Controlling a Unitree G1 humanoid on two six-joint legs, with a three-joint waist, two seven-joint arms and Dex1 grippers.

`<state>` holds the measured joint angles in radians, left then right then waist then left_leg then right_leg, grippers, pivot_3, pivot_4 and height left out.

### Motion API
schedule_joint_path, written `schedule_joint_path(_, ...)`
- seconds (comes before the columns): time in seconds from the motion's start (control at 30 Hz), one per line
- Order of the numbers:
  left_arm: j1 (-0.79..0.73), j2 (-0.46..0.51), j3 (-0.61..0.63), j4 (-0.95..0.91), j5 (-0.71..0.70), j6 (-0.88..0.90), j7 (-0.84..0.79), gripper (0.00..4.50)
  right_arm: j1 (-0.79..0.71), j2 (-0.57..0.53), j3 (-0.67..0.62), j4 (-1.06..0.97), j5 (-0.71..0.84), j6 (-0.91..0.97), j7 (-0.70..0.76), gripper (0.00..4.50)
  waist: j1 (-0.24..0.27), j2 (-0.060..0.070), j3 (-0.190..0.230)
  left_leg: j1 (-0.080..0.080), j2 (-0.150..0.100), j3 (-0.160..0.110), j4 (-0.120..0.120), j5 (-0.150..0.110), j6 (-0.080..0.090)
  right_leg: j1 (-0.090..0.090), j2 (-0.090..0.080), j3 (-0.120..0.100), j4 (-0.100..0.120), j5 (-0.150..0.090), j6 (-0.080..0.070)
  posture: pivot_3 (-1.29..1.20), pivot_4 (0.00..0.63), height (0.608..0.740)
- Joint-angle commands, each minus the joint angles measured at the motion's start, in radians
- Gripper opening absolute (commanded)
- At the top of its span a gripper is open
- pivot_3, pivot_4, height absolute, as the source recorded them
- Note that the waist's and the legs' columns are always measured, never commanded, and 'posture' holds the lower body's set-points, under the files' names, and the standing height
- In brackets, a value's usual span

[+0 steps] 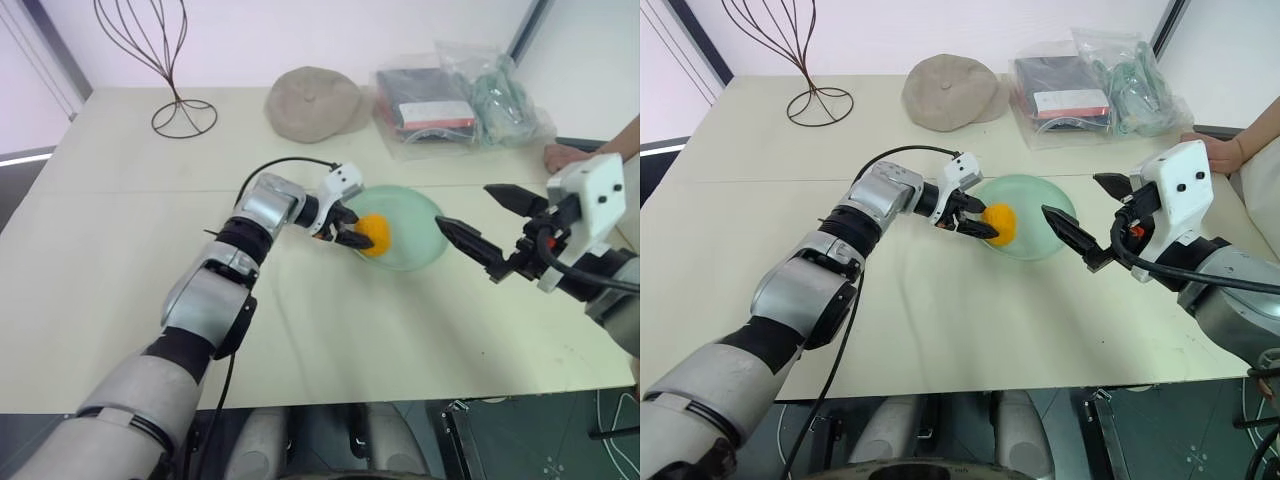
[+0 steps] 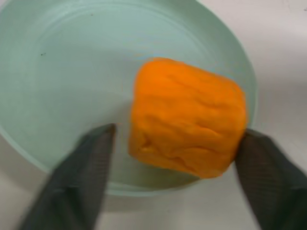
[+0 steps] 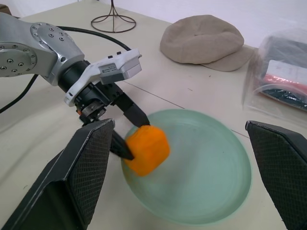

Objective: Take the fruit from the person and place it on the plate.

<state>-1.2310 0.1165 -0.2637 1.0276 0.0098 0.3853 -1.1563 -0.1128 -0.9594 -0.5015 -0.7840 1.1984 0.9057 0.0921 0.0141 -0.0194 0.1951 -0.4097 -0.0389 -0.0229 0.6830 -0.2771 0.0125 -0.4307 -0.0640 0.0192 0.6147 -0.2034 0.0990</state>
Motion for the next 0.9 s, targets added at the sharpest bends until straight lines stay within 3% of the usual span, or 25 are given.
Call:
schedule_joint_path(0.03, -0.019, -0.005, 0.013, -0.033, -0.001, -0.026, -0.004, 4.44, -0.013, -0.012, -0.032, -0.019, 0.009, -0.024, -0.004, 4.5, 0.0, 0.0, 0.0, 0.0, 0.0, 0.0, 0.0, 0.0, 0.0, 0.0, 0.0, 0.0, 0.0, 0.0, 0.0, 0.0, 0.15, 0.74)
schedule_joint_path(0.37, -0.051, 0.053, 0.092, -0.189, -0.074, 0.021, -0.04, 4.44, 0.012, -0.028, -0.043, -0.032, 0.015, -0.012, 0.019, 4.5, -0.001, 0.0, 0.0, 0.0, 0.0, 0.0, 0.0, 0.0, 0.0, 0.0, 0.0, 0.0, 0.0, 0.0, 0.0, 0.0, 0.15, 0.74)
schedule_joint_path(0.67, 0.024, 0.298, 0.181, -0.532, -0.178, 0.224, -0.077, 4.44, 0.188, -0.044, -0.012, -0.053, -0.135, -0.018, 0.12, 4.5, -0.004, 0.001, 0.0, 0.0, 0.001, 0.0, 0.0, 0.0, 0.0, 0.0, 0.001, 0.0, 0.0, 0.0, 0.0, 0.0, 0.15, 0.74)
schedule_joint_path(0.9, 0.15, 0.413, 0.226, -0.726, -0.231, 0.312, -0.012, 4.44, 0.22, -0.034, 0.006, -0.04, -0.233, -0.037, 0.197, 4.5, 0.0, 0.001, 0.0, 0.001, 0.001, 0.0, 0.0, 0.0, 0.0, 0.0, 0.001, 0.0, 0.001, 0.0, 0.0, 0.0, 0.15, 0.74)
